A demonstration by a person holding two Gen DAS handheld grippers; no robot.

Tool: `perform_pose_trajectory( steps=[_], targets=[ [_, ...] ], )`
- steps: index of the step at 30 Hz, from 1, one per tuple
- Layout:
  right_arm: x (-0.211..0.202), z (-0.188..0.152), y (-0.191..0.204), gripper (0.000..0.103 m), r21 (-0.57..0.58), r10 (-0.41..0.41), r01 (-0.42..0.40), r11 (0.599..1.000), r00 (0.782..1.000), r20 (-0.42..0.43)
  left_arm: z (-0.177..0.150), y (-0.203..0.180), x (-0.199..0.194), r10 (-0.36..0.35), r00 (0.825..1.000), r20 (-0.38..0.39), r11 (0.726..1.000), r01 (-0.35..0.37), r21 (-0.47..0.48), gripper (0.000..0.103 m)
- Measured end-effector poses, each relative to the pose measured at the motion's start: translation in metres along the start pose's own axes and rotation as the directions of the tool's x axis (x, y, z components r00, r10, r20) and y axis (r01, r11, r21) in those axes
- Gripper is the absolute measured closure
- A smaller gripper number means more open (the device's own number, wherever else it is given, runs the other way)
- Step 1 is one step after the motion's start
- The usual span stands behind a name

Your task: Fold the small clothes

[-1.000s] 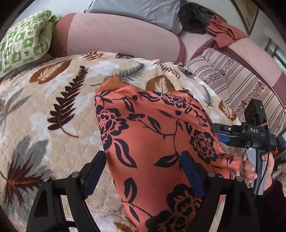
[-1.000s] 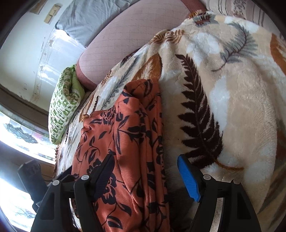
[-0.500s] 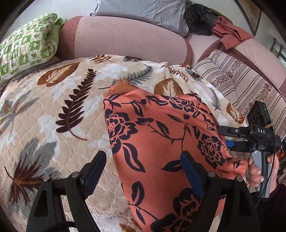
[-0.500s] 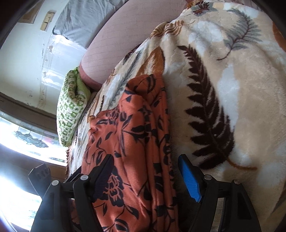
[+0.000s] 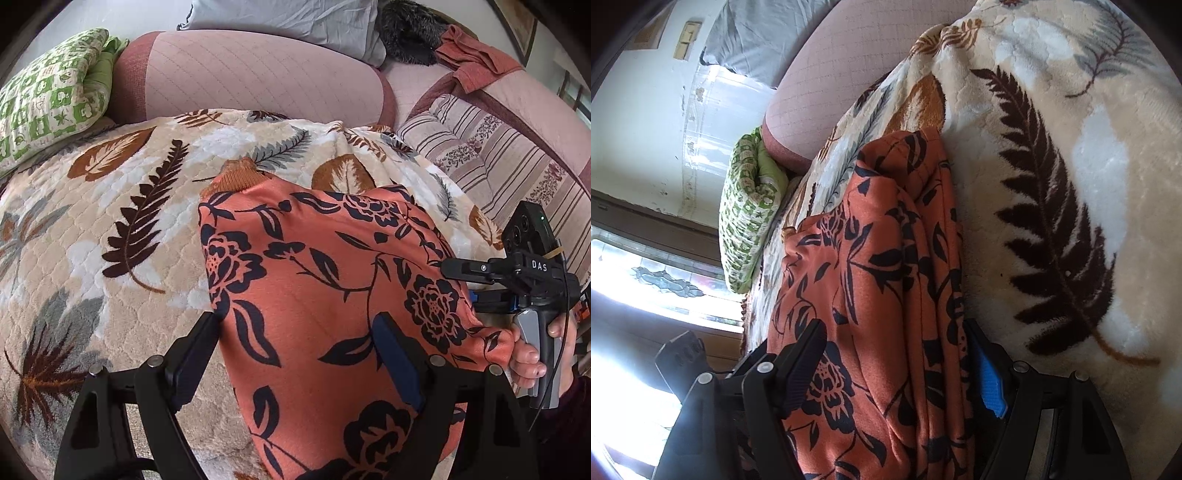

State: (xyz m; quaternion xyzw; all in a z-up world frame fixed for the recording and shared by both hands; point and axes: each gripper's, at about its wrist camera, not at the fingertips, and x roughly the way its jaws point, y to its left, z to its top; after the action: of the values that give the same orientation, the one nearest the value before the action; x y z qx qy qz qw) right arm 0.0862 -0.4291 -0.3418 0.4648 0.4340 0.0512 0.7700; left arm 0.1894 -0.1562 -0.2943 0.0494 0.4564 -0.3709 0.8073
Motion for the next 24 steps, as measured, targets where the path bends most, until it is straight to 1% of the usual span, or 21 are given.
perform_pose_trajectory(
  steps=[6, 10, 13, 16, 18, 20, 21, 23, 24],
  targets=[
    [0.011, -0.001, 0.005, 0.026, 0.000, 0.038, -0.039, 0.999, 0.999, -0.029, 0.001, 0.000, 0.004, 0.003, 1.000, -0.003, 1.000, -0.003, -0.010, 0.015],
    [0.015, -0.002, 0.007, 0.026, -0.004, 0.042, -0.042, 0.999, 0.999, -0.032, 0.000, -0.001, 0.006, 0.014, 1.000, -0.005, 1.000, -0.014, -0.004, 0.013],
    [0.019, -0.004, 0.011, 0.026, -0.023, 0.021, -0.022, 0.999, 0.999, -0.032, 0.000, 0.001, 0.012, 0.018, 0.999, -0.026, 1.000, -0.019, -0.010, 0.012],
    [0.021, -0.007, 0.015, 0.027, -0.046, -0.007, 0.006, 0.999, 1.000, -0.025, -0.003, 0.009, 0.023, -0.015, 0.997, -0.074, 0.998, 0.010, -0.068, 0.012],
    [0.023, -0.009, 0.019, 0.028, -0.065, -0.034, 0.033, 0.997, 0.999, -0.016, -0.005, 0.018, 0.026, -0.067, 0.994, -0.084, 0.988, 0.054, -0.146, 0.012],
    [0.022, -0.010, 0.022, 0.031, -0.077, -0.060, 0.059, 0.995, 0.998, -0.007, -0.006, 0.020, 0.026, -0.075, 0.994, -0.079, 0.985, 0.062, -0.159, 0.012],
    [0.022, -0.011, 0.024, 0.035, -0.084, -0.072, 0.071, 0.994, 0.997, -0.003, -0.007, 0.018, 0.024, -0.067, 0.995, -0.070, 0.987, 0.056, -0.148, 0.017],
    [0.022, -0.013, 0.027, 0.039, -0.099, -0.091, 0.091, 0.991, 0.996, 0.003, -0.008, 0.012, 0.020, -0.049, 0.998, -0.048, 0.993, 0.043, -0.114, 0.024],
    [0.021, -0.014, 0.028, 0.041, -0.103, -0.097, 0.097, 0.990, 0.995, 0.007, -0.008, 0.008, 0.018, -0.041, 0.998, -0.041, 0.995, 0.036, -0.096, 0.030]
  ],
)
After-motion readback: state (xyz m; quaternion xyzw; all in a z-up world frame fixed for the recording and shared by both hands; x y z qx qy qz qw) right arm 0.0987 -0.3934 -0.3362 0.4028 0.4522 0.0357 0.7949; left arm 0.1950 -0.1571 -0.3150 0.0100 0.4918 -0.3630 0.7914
